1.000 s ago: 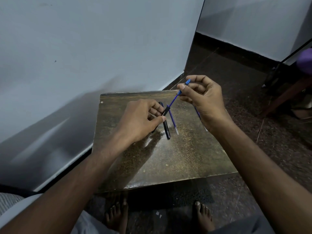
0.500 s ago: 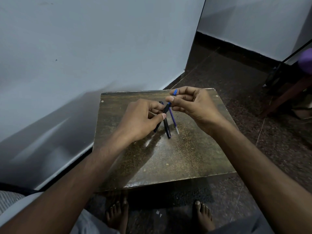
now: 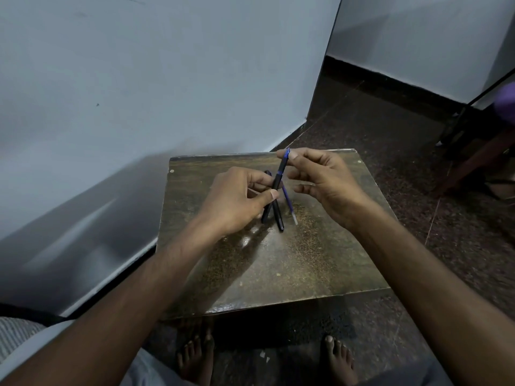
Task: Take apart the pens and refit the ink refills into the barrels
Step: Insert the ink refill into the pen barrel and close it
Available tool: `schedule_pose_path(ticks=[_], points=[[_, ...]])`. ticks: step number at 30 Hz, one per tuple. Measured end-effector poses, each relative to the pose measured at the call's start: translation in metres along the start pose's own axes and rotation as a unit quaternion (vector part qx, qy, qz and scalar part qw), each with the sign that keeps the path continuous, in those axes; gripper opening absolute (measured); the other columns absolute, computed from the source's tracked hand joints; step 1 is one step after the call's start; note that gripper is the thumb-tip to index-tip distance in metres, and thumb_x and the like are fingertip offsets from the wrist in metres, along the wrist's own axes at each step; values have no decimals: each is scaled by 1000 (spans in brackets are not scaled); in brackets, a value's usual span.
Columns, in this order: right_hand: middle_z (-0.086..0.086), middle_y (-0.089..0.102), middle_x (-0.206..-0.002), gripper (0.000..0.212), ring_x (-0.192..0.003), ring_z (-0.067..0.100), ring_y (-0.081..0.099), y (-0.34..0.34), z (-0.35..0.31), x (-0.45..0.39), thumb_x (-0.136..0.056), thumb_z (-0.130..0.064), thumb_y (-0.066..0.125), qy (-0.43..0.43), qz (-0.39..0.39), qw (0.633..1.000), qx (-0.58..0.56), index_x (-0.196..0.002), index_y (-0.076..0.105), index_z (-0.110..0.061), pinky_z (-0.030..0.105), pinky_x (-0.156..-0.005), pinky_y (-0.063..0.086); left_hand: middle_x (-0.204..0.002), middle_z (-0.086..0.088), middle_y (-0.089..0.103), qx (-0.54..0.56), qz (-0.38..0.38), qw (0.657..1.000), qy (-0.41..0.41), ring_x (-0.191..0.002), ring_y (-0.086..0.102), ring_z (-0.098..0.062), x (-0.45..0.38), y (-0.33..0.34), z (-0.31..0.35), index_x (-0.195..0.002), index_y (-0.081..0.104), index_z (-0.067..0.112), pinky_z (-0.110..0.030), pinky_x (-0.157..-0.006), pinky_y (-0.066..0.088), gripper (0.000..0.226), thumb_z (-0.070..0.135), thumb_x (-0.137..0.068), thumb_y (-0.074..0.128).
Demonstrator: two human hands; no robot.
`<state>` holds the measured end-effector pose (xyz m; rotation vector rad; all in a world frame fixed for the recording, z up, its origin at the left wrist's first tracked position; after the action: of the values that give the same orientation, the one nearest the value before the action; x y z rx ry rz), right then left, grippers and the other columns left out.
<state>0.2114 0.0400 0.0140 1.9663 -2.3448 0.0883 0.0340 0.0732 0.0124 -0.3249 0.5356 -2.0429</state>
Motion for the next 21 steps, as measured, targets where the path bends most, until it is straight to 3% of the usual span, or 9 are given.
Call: schedule_pose_path(ticks=[5, 10, 13, 15, 19, 21], points=[[-8, 73, -83, 9, -78, 5, 65, 1, 6, 0, -97, -28, 81, 11, 23, 999, -26, -90, 78, -22, 21, -66, 55, -97, 16, 85, 2, -19, 1000, 5, -76, 83, -10, 2, 4, 2, -112, 84, 34, -32, -74, 70, 14, 30, -99, 80], [-1, 84, -111, 19, -97, 18, 69, 6, 4, -2, -106, -30, 69, 5, -9, 1000, -16, -117, 82, -21, 26, -74, 53, -97, 11, 86, -1, -25, 1000, -3, -74, 83, -10, 2, 3, 1, -113, 83, 34, -31, -76, 70, 15, 30, -100, 79], [-3, 85, -101, 8, -86, 10, 67, 4, 7, -2, -100, -31, 77, 12, 16, 1000, -9, -96, 80, -25, 25, -71, 49, -102, 11, 85, 4, -40, 999, -6, -78, 84, -12, 2, 5, 2, -118, 83, 28, -33, -75, 70, 18, 27, -100, 78], [-5, 83, -94, 14, -76, 4, 64, 3, 8, -1, -96, -33, 82, 18, 37, 999, -10, -85, 75, -26, 26, -69, 47, -105, 10, 84, 2, -47, 999, -5, -76, 84, -11, 3, 7, 4, -121, 82, 25, -29, -72, 70, 21, 27, -100, 78], [1, 86, -112, 35, -86, 11, 76, 9, 7, 2, -107, -42, 65, 33, -6, 999, -10, -122, 79, -14, 23, -66, 55, -103, 11, 84, 1, -52, 999, -8, -69, 82, -7, 4, 8, 5, -120, 81, 30, -19, -67, 66, 20, 29, -101, 77], [4, 86, -112, 31, -89, 11, 79, 10, 4, 3, -110, -36, 60, 16, -27, 999, -9, -122, 80, -14, 20, -63, 58, -102, 11, 84, -2, -54, 998, -13, -70, 83, -9, 4, 7, 4, -119, 82, 30, -24, -72, 68, 19, 29, -101, 77]])
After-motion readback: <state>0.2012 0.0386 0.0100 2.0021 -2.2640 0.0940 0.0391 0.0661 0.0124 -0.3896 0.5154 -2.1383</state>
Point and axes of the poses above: each hand's wrist, its own x-axis away from the middle knuckle, its own y-axis out of the palm, z = x × y, the point moved 8 cm from there along -x, towards the middle knuckle
